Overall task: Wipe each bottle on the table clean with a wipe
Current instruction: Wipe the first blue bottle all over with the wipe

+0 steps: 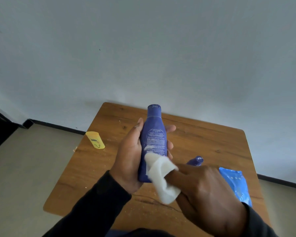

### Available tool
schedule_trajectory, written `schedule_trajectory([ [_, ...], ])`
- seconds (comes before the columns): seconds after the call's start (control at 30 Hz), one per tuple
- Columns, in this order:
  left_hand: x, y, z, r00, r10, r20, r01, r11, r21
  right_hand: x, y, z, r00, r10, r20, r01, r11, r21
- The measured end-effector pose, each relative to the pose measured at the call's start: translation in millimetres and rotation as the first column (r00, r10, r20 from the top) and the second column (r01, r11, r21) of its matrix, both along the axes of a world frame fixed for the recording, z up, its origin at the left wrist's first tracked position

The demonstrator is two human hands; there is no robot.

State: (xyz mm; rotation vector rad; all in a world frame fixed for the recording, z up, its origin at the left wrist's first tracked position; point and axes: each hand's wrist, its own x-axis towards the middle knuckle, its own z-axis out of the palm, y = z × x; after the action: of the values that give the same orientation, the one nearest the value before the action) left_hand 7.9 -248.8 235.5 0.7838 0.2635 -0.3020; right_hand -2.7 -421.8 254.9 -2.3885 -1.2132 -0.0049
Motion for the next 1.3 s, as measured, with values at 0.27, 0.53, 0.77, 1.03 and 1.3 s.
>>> schedule_trajectory([
  [0.27,1.2,-0.2,-5.6,0.994,0.105,-0.009,-0.105,0.994,-0.011,3.3,5.2,2.5,0.997,-0.071,0.031,0.073,0.996,-0.057],
  [0.53,0.6,-2.8,-4.0,0.993,0.12,-0.006,-0.12,0.993,0.023,8.7,9.1,5.5,0.988,-0.146,0.049,0.146,0.989,-0.009],
  [0.77,-1.6,-1.3,-1.0,0.996,0.063,0.062,-0.071,0.987,0.145,14.4,12.5,5.6,0.974,-0.218,0.069,0.218,0.976,0.001],
  [1.03,-6.5,-4.4,-0.8,0.993,0.043,0.114,-0.067,0.974,0.216,18.6,14.9,7.0,0.967,-0.245,0.064,0.246,0.969,0.007],
  [1.3,-11.9,-2.8,-2.7,0.992,0.029,0.125,-0.06,0.965,0.255,13.8,17.7,4.7,0.976,-0.208,0.061,0.207,0.978,0.022],
])
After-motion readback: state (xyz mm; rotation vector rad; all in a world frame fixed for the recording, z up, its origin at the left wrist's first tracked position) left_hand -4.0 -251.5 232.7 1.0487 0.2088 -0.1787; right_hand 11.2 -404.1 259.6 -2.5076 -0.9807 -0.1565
